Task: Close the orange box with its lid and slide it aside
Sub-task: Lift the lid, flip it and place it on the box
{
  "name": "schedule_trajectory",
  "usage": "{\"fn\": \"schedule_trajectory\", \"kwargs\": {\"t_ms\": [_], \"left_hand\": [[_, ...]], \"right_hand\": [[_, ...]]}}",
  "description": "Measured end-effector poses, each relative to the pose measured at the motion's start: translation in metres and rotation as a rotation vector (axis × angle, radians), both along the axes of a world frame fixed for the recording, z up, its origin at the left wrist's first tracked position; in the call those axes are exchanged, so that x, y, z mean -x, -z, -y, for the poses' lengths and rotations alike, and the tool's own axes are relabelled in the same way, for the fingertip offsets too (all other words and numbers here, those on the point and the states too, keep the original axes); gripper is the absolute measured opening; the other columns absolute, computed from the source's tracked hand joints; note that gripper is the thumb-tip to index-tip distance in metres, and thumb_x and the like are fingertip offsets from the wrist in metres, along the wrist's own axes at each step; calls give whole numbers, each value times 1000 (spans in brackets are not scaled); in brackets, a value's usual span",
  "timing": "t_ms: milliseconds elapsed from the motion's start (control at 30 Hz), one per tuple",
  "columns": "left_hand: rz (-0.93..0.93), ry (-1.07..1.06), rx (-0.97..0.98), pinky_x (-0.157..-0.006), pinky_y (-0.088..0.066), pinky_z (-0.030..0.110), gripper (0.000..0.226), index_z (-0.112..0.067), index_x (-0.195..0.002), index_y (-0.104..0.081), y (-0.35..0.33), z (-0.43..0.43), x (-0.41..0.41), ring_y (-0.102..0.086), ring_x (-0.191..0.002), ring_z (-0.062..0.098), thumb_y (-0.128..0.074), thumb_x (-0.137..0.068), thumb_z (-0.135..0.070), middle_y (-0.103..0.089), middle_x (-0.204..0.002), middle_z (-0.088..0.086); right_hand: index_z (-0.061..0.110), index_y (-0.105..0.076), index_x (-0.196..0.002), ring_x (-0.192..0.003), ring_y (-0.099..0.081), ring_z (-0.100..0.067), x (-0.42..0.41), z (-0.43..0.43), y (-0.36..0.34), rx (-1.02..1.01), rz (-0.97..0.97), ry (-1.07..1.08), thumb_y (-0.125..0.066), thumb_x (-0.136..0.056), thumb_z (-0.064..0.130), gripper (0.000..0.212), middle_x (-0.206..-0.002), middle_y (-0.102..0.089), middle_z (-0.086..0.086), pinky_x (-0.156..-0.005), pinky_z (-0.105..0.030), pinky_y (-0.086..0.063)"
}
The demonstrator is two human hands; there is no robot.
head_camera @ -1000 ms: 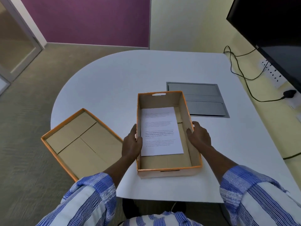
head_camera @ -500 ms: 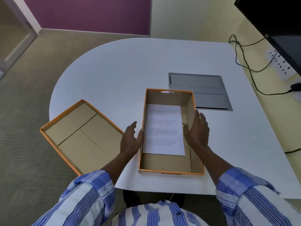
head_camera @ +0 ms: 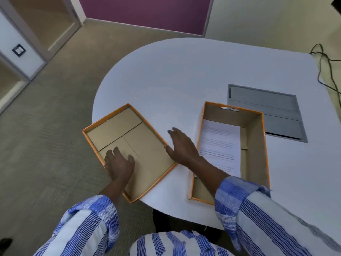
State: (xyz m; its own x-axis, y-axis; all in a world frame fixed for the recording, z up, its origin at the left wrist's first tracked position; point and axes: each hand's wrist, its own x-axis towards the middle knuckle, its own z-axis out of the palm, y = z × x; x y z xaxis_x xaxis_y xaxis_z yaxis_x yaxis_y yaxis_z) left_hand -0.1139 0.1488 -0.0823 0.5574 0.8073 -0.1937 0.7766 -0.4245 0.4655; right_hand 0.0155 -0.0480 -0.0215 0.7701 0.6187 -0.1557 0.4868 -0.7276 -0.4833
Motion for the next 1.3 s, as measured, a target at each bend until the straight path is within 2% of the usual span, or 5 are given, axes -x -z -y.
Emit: {"fn": "schedule_trajectory", "kwargs": {"t_ms": [233, 400, 933, 1100, 1300], "left_hand": [[-29, -393, 281, -101, -44, 56, 79, -1, -152, -24, 18, -26, 15, -44, -131, 50, -67, -87, -14, -38, -148, 29], [17, -496, 363, -90, -54, 49, 42, 3, -126, -57, 27, -45, 14, -62, -112, 46, -61, -84, -3, -62, -126, 27], [711, -494, 806, -50, -49, 29, 69, -14, -79, -71, -86, -45, -104, -66, -54, 20, -32, -94, -70, -68, -53, 2], [638, -324, 892, -54, -48, 32, 64, -12, -89, -70, -73, -28, -113, -66, -60, 20, -33, -99, -64, -72, -71, 7], [294, -309, 893, -102, -50, 55, 78, -3, -124, -60, -26, -2, -95, -61, -117, 44, -39, -92, -72, -63, -128, 27]], "right_hand": [[10, -15, -158, -151, -23, -34, 20, -27, 42, 243, -288, -3, -57, -95, 48, 85, -168, -11, -16, -116, -45, -30], [7, -16, -157, -150, -24, -35, 16, -19, 51, 356, -351, 36, -56, -95, 51, 86, -167, -11, -17, -117, -47, -34], [16, -65, -113, -91, -64, -23, -8, -124, -70, -100, -220, 62, -64, -92, 41, 32, -103, -70, -5, -73, -34, -51], [14, -61, -104, -88, -63, -25, -30, -102, -88, -243, -238, 130, -61, -95, 28, 17, -96, -67, -5, -72, -36, -48], [9, -69, -109, -77, -70, -19, -49, -65, -125, -607, -617, 256, -63, -96, 32, 27, -93, -74, -8, -70, -36, -57]]}}
